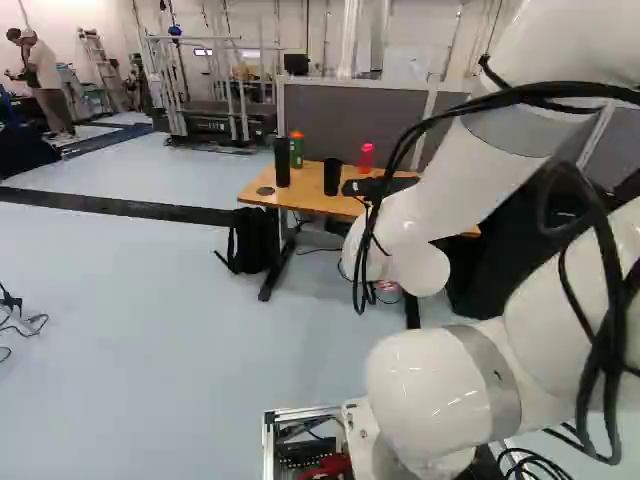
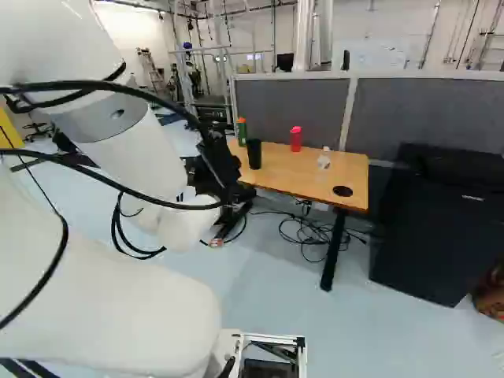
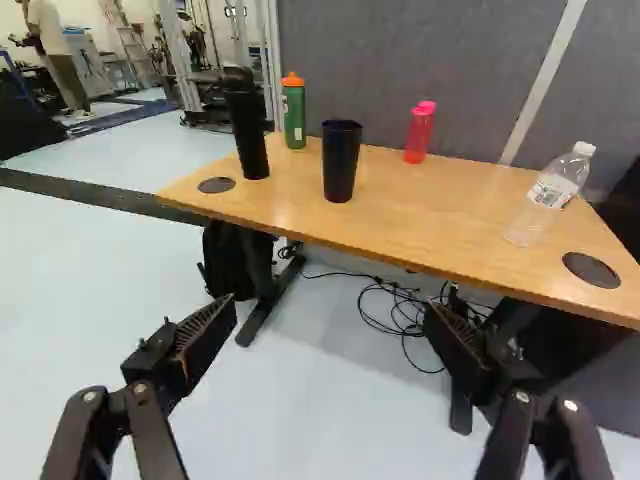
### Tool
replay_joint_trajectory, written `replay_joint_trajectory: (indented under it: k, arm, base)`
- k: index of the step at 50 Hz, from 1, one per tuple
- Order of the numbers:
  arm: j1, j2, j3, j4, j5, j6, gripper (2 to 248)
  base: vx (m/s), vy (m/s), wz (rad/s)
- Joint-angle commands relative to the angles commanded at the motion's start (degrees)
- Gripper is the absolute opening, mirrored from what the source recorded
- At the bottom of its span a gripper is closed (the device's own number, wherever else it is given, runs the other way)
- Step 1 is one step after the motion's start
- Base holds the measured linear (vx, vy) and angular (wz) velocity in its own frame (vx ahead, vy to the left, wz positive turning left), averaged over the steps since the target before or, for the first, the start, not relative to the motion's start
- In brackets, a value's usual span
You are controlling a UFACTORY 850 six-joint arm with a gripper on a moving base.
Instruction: Pick up the green bottle from the table
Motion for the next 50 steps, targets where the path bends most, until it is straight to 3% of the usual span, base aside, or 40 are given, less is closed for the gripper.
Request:
replay_joint_trajectory:
  k: [26, 50]
  arm:
    - [0.0, 0.0, 0.0, 0.0, 0.0, 0.0, 248]
    - [0.0, 0.0, 0.0, 0.0, 0.0, 0.0, 248]
  base:
    - [0.073, 0.093, -0.013]
    - [0.171, 0.194, -0.037]
